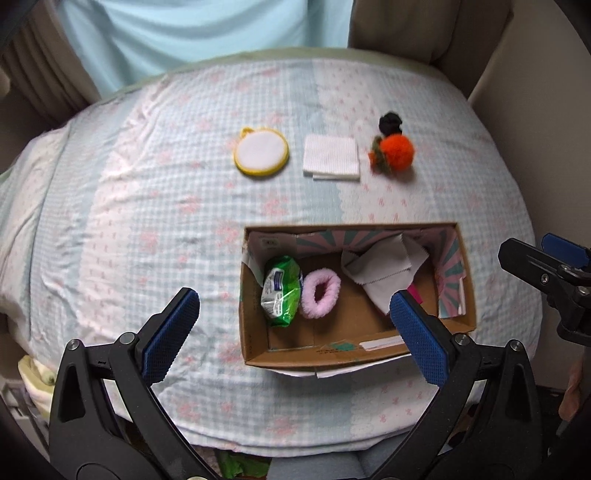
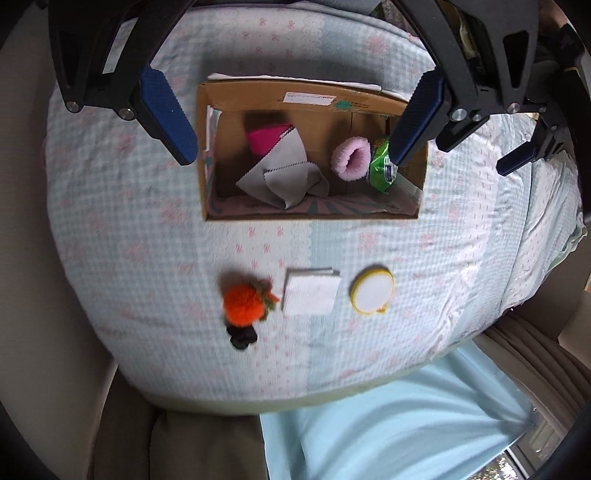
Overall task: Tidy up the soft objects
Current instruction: 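Lift both tools from the box toward the white cloth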
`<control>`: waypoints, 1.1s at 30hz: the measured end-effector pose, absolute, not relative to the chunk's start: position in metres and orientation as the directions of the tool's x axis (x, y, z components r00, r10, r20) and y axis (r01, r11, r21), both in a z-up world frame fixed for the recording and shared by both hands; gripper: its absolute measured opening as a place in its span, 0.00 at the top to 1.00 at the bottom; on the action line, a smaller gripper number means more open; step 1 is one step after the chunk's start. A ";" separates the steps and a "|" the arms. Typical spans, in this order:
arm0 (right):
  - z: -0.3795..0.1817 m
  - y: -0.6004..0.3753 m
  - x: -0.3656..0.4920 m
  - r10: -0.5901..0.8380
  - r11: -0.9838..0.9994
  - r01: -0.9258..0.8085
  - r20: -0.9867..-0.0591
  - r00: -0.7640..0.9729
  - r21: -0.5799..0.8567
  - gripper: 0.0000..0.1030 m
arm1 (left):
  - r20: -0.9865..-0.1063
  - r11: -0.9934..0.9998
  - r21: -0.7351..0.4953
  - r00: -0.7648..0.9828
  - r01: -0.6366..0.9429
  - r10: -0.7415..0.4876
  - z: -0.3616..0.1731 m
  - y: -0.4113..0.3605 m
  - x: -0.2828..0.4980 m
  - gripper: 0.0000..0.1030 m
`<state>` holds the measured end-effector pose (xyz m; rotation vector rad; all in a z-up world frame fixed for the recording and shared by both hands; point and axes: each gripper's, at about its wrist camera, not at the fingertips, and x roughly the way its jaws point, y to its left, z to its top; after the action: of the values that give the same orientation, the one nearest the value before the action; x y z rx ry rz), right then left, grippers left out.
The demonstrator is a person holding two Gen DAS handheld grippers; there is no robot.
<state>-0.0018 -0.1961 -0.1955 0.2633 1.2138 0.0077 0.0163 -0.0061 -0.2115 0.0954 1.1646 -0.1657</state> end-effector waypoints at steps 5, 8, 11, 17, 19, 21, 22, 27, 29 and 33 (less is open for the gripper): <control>-0.164 -0.200 -0.009 0.108 0.978 0.118 -0.903 0.416 0.171 0.00 | -0.891 0.986 -0.057 0.437 0.158 -0.121 -0.181 -0.009 0.017 0.00; -0.148 -0.204 -0.007 0.093 0.981 0.111 -0.887 0.452 0.159 0.00 | -0.873 0.986 -0.069 0.469 0.153 -0.134 -0.167 -0.014 0.026 0.00; -0.137 -0.212 0.001 0.076 0.982 0.113 -0.873 0.481 0.148 0.00 | -0.859 0.984 -0.082 0.489 0.160 -0.151 -0.157 -0.024 0.039 0.00; -0.127 -0.231 0.026 0.076 0.981 0.112 -0.850 0.521 0.156 0.00 | -0.846 0.987 -0.092 0.512 0.131 -0.147 -0.157 -0.048 0.074 0.00; -0.127 -0.240 0.037 0.085 0.982 0.102 -0.849 0.522 0.161 0.00 | -0.849 0.990 -0.081 0.513 0.114 -0.128 -0.164 -0.058 0.087 0.00; -0.130 -0.250 0.051 0.098 0.982 0.087 -0.843 0.529 0.168 0.00 | -0.849 0.992 -0.081 0.514 0.095 -0.118 -0.173 -0.068 0.103 0.00; -0.132 -0.254 0.058 0.107 0.982 0.077 -0.841 0.530 0.173 0.00 | -0.851 0.993 -0.086 0.512 0.085 -0.118 -0.178 -0.071 0.109 0.00; -0.153 -0.277 0.099 0.147 0.983 0.016 -0.833 0.533 0.183 0.00 | -0.861 0.991 -0.121 0.491 0.051 -0.131 -0.210 -0.090 0.153 0.00; -0.163 -0.285 0.116 0.154 0.984 -0.003 -0.834 0.529 0.180 0.00 | -0.870 0.992 -0.121 0.476 0.047 -0.129 -0.226 -0.096 0.173 0.00; -0.187 -0.297 0.152 0.155 0.986 -0.029 -0.844 0.513 0.163 0.00 | -0.889 0.992 -0.120 0.440 0.048 -0.129 -0.264 -0.104 0.211 0.00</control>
<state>0.1518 -0.2973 -0.1872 0.1345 1.0274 0.1111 0.2110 -0.1038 -0.2641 -0.0809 1.1106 -0.1096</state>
